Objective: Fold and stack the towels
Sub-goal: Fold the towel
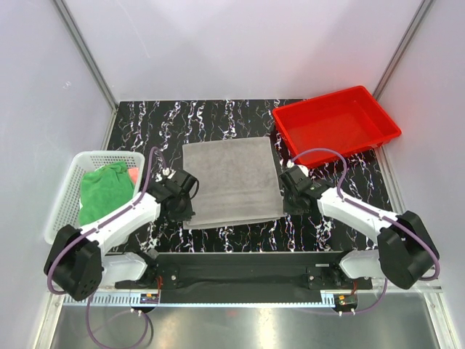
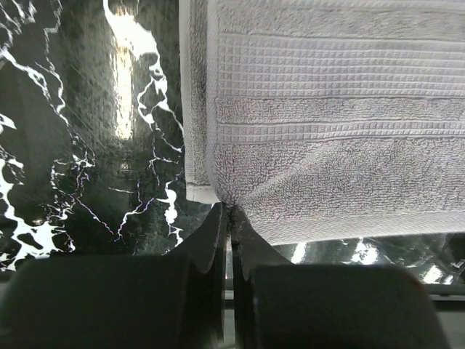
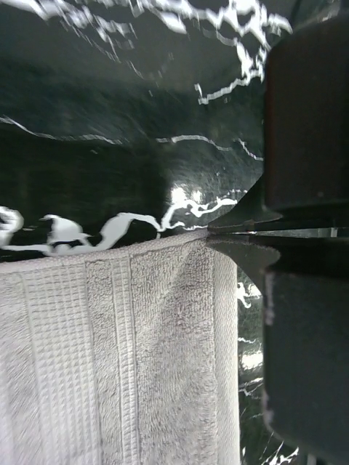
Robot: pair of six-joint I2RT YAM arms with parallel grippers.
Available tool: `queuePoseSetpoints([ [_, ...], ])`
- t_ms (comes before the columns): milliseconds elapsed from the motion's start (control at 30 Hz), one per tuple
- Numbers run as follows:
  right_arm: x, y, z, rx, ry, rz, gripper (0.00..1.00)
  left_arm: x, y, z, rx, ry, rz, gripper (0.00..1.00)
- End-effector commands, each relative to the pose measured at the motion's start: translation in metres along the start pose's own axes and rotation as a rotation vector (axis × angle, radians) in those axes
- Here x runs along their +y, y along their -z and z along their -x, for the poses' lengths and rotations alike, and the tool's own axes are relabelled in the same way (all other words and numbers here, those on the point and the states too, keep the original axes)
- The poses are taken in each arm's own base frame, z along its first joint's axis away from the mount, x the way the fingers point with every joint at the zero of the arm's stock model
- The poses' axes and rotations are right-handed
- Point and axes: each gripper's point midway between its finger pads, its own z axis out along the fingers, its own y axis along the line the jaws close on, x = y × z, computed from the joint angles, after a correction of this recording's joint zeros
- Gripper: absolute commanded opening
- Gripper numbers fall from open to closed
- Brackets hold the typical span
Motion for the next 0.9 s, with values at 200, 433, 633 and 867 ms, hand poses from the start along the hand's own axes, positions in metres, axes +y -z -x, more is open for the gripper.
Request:
queuePoseSetpoints([
  [200,0.016,-0.008,0.011,-0.055,-0.055,0.073,0.00,-0.001,-0.007,0.013,-0.062,0.020,0.018,0.00],
  [433,0.031,0.036,0.058,-0.112,-0.003,0.084,0.00,-0.006,0.062,0.067,-0.181,-0.023,0.078,0.00],
  [633,0.036,0.024,0.024,-0.059,-0.042,0.178,0.00,0.001,0.034,0.027,-0.088,-0.005,0.032,0.00],
  [867,0.033,-0.010,-0.033,0.044,-0.121,0.235,0.00,0.020,-0.018,-0.019,0.014,0.019,0.066,0.00],
])
